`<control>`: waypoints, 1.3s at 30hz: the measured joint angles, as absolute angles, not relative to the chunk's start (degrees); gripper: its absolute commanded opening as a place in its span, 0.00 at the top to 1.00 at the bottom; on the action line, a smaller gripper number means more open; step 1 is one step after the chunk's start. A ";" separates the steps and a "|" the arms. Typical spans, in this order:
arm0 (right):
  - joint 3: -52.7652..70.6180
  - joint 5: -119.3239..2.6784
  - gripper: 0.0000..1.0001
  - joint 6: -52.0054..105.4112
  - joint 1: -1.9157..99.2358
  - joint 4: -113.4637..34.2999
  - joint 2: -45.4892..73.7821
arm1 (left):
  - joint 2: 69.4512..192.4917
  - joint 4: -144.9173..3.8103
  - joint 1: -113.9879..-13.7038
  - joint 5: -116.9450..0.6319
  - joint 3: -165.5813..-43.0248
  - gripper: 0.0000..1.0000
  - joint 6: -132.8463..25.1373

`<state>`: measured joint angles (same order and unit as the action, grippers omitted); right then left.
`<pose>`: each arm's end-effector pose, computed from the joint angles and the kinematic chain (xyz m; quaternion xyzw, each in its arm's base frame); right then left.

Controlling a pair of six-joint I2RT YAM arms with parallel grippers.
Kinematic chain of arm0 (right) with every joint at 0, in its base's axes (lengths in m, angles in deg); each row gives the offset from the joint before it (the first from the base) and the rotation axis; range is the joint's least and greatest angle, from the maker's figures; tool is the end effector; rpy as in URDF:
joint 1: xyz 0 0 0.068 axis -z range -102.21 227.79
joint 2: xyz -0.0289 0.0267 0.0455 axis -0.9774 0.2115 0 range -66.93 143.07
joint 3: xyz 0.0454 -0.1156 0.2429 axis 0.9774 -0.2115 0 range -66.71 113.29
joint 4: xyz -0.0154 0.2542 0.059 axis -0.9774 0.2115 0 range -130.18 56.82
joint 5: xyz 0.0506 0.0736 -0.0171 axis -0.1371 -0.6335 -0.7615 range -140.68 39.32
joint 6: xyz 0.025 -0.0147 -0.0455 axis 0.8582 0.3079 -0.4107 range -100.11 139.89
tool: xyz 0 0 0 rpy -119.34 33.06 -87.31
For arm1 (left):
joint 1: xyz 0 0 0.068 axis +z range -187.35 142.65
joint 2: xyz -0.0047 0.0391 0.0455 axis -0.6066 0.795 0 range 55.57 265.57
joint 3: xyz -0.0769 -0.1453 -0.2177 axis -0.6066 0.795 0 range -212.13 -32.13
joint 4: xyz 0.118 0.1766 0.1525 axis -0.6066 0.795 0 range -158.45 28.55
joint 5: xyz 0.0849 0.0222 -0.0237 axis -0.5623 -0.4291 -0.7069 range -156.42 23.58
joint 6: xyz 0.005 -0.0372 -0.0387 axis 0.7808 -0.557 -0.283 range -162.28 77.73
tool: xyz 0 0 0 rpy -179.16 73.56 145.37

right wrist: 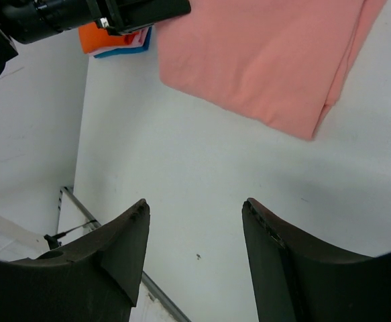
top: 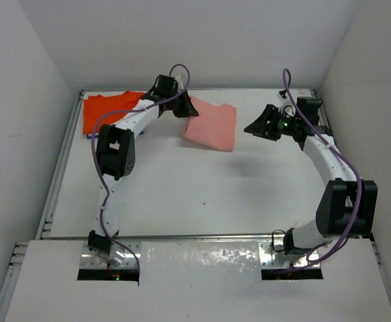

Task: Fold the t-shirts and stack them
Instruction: Put the neatly folded tshirt into the corner of the board with the left arm

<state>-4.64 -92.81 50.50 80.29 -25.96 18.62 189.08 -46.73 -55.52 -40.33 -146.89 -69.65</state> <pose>0.3283 0.0096 0.2727 0.0869 0.8481 0.4128 0.3206 0.5021 -0.1813 0.2142 0.0233 0.8894 -0.3469 0.2969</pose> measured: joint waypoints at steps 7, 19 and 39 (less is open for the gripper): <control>-4.64 -92.79 0.43 50.56 80.29 -25.96 18.43 | 189.08 -42.14 -51.63 -40.51 -147.11 1.00 -68.97; -4.64 -92.81 0.43 51.66 80.29 -26.59 18.45 | 187.22 -39.98 -43.67 -39.81 -147.11 1.00 -66.50; -5.34 -92.79 0.43 51.85 80.29 -27.25 18.45 | 177.06 -40.61 -21.14 -28.86 -141.98 0.99 -62.00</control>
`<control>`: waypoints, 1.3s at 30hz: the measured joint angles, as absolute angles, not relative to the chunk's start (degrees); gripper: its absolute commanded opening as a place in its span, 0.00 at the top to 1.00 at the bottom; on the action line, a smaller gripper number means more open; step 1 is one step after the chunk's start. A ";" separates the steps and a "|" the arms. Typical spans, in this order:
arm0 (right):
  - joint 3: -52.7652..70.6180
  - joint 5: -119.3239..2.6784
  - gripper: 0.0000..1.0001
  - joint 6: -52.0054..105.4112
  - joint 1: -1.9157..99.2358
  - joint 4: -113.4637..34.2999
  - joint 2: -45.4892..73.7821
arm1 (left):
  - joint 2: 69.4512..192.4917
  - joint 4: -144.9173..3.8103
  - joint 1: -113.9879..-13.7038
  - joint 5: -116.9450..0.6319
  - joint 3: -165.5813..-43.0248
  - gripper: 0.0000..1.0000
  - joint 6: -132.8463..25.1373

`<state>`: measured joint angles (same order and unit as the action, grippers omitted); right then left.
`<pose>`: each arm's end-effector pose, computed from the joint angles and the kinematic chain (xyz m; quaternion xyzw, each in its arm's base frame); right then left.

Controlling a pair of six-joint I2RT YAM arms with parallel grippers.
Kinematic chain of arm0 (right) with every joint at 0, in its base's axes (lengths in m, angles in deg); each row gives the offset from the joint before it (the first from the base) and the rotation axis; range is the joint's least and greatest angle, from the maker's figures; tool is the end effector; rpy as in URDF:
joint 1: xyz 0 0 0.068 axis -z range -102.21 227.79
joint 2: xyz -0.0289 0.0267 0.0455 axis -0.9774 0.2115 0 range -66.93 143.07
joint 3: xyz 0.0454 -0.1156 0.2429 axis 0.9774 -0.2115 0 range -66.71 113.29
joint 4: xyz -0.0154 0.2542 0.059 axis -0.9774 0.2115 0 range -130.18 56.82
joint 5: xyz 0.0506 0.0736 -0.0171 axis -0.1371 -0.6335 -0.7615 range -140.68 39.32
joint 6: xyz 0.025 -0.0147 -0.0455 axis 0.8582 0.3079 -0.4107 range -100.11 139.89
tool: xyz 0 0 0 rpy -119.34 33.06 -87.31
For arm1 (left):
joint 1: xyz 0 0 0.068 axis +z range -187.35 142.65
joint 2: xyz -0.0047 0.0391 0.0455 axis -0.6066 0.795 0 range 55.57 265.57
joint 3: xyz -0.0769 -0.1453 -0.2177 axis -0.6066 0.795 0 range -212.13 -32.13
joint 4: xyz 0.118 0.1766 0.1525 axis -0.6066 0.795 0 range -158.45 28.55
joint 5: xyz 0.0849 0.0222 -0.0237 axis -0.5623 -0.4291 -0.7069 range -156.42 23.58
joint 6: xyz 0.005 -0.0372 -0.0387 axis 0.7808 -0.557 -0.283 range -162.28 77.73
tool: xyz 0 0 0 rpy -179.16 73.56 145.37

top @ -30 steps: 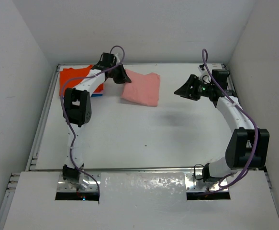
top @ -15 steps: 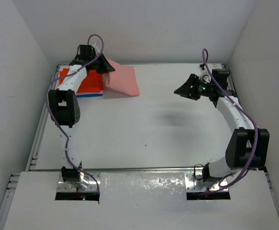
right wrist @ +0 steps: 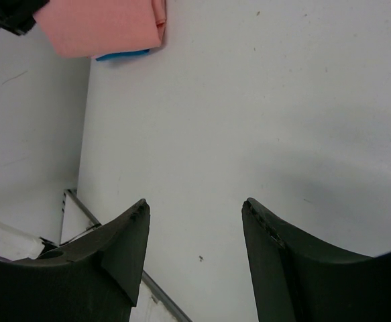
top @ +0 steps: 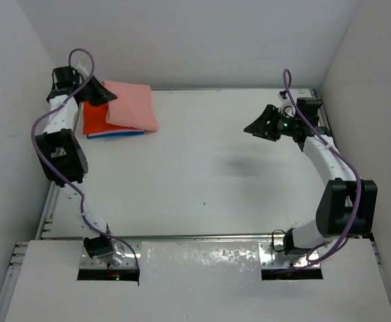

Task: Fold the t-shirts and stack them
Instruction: Put the neatly folded tshirt into the corner of the board with the left arm

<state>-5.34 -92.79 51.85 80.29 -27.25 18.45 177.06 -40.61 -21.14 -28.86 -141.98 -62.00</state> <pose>0.3279 0.0096 0.2714 0.0941 0.8450 0.4168 0.3214 0.4755 0.1156 0.2829 -0.1335 0.8569 -0.3034 0.3948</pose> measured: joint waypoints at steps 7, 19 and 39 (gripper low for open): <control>-5.80 -92.79 0.44 51.85 80.29 -27.38 18.45 | 177.73 -37.99 -8.66 -26.23 -133.95 0.45 -59.66; -5.61 -92.77 0.44 51.33 80.29 -26.20 18.52 | 179.33 -38.23 -9.73 -27.33 -138.87 0.39 -59.57; -6.26 -91.98 0.44 48.23 80.29 -24.28 19.94 | 190.22 -63.28 -17.84 -23.92 -143.51 0.43 -71.31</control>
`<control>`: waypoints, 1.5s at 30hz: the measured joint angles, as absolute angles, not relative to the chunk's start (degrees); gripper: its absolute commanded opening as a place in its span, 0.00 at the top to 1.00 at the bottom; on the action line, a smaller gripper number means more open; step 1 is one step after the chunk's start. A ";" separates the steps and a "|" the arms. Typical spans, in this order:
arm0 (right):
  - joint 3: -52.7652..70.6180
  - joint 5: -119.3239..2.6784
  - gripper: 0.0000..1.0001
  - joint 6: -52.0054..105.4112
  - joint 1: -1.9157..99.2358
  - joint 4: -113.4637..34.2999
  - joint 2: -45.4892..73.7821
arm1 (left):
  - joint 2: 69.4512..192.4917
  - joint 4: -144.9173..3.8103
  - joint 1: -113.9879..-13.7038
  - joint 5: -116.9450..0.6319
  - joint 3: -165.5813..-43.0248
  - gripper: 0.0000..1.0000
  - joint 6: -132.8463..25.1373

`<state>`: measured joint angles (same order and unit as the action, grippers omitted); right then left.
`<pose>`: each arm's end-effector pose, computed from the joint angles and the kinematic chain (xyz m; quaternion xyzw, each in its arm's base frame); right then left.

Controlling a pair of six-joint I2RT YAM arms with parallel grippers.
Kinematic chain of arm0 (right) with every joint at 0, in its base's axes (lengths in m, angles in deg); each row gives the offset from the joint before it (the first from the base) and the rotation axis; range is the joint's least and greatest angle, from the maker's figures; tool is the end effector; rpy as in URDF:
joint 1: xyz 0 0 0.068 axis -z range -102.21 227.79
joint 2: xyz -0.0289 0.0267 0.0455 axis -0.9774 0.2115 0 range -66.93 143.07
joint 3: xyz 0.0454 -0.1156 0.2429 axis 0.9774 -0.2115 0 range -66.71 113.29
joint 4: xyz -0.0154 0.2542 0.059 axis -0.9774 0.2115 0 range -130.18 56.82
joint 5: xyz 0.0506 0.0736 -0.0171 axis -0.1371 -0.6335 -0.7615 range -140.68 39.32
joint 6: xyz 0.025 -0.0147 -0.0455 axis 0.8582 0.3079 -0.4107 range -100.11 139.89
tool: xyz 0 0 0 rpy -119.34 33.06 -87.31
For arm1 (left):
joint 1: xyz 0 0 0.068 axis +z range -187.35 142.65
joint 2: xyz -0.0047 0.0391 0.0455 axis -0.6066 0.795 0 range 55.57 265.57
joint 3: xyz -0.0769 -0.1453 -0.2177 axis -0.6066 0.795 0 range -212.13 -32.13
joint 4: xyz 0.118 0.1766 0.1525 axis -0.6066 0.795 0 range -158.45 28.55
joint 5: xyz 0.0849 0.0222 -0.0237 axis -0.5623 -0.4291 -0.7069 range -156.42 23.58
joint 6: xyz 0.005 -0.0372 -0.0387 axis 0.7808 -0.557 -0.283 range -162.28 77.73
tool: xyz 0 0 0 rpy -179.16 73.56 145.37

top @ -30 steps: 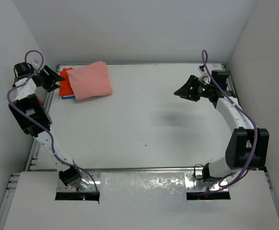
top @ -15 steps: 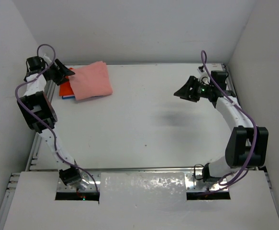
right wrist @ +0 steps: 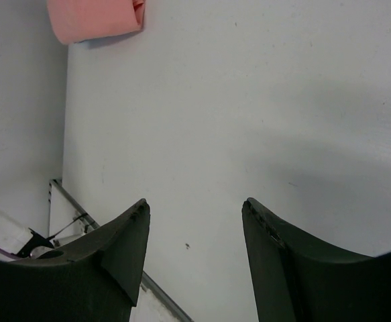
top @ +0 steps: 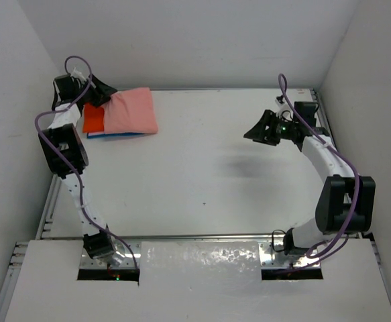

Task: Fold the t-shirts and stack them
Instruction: Put the neatly folded tshirt into the corner of the board with the left arm

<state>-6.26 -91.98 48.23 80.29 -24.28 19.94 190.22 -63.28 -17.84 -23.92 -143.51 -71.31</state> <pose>0.3269 0.0093 0.2539 0.0902 0.8630 0.3989 0.2965 0.5193 0.1585 0.2118 -0.1601 0.8062 -0.3499 0.4494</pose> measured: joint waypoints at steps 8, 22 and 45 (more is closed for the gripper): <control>-6.11 -91.52 0.43 48.12 80.29 -24.15 21.47 | 188.84 -56.99 -17.86 -27.76 -143.77 0.42 -67.07; -6.04 -91.37 0.43 48.62 80.29 -25.22 22.08 | 175.61 -44.09 -16.22 -41.91 -139.16 0.48 -58.48; -8.97 -91.78 0.43 50.19 80.29 -28.89 20.53 | 179.55 -50.52 -20.02 -38.78 -126.94 0.77 -63.40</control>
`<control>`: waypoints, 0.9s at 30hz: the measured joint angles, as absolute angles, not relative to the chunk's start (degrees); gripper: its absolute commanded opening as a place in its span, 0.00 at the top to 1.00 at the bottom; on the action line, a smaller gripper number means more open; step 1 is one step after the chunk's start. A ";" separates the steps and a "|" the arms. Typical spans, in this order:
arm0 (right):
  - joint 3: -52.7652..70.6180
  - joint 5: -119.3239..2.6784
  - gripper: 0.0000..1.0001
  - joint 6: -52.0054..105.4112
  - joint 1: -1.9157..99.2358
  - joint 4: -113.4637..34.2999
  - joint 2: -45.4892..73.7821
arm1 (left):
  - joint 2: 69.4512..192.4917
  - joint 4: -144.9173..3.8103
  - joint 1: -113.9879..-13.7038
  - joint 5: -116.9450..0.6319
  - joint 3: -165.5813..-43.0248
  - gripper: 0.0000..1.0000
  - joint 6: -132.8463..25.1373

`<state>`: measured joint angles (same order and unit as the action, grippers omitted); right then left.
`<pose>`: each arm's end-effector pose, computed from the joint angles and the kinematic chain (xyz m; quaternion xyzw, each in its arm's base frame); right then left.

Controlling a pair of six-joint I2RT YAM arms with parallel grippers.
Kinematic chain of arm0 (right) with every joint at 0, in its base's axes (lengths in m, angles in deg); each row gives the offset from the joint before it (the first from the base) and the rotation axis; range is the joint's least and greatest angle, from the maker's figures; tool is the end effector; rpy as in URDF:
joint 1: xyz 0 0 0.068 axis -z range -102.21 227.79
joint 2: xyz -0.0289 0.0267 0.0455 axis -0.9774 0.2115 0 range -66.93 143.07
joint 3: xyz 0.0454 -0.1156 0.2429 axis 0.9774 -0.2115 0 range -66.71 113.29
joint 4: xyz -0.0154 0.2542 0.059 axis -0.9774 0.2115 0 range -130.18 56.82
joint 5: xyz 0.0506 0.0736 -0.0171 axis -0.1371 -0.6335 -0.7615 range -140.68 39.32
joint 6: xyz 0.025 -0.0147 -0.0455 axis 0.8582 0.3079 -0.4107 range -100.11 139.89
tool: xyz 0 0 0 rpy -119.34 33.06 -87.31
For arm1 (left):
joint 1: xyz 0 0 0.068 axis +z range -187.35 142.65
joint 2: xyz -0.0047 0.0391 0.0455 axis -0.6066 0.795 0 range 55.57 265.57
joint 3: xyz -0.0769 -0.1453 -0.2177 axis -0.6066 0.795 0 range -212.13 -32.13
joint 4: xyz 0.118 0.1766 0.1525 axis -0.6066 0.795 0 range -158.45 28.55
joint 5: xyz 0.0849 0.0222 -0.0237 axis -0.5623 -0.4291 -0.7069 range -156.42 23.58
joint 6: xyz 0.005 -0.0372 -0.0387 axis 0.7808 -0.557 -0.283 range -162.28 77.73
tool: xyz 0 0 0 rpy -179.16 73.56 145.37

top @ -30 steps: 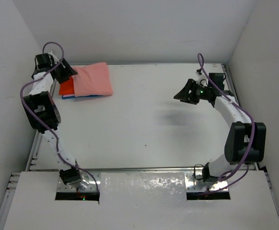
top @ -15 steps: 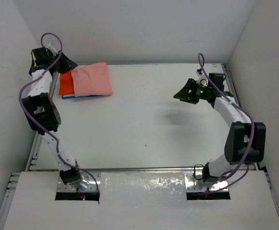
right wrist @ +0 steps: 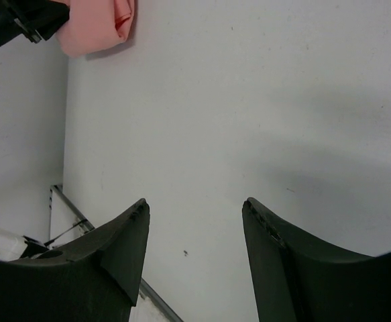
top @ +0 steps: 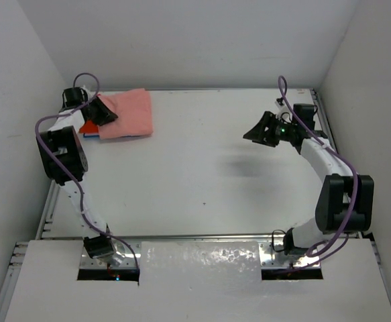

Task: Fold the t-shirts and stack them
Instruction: Put the neatly folded tshirt into the corner of the board with the left arm

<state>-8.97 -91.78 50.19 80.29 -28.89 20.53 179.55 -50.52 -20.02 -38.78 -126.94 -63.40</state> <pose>0.3276 0.0091 0.2417 0.1010 0.8585 0.4033 0.3001 0.4656 0.1280 0.1880 -0.2152 0.8822 -0.2340 0.3475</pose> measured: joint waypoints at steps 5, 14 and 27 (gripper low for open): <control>-8.97 -91.81 0.42 49.80 80.33 -28.76 19.21 | 176.88 -51.43 -19.13 -40.27 -126.76 0.61 -63.81; -8.93 -91.04 0.13 50.00 80.33 -27.10 18.80 | 167.61 -54.10 -18.93 -34.30 -127.92 0.27 -65.45; -2.50 -75.04 0.01 46.74 80.33 -7.86 17.86 | 141.36 -49.07 -33.12 -40.88 -106.46 0.00 -67.36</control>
<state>-2.50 -75.04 46.74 80.33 -7.86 17.86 141.36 -49.07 -33.12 -40.88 -106.46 -67.36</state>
